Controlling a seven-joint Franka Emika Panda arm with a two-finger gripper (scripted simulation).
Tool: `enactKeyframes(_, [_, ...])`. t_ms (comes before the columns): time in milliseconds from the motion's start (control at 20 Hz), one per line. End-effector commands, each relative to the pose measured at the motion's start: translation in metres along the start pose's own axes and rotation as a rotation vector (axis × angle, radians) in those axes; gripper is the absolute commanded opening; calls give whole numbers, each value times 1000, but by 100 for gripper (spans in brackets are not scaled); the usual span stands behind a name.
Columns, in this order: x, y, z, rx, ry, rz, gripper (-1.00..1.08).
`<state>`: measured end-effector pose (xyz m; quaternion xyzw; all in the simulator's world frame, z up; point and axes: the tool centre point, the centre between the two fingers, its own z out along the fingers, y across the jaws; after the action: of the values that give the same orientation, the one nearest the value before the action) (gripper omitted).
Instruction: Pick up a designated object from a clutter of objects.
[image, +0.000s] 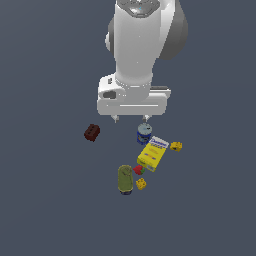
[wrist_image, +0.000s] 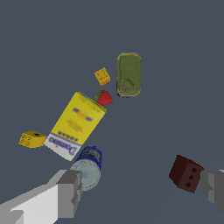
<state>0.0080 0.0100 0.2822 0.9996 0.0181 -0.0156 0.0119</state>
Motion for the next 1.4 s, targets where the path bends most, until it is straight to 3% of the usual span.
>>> enactKeyframes(0, [10, 1, 8, 2, 1, -1, 100])
enactKeyframes(800, [100, 13, 107, 20, 21, -3, 100])
enactKeyframes(1350, [130, 20, 162, 23, 30, -4, 100])
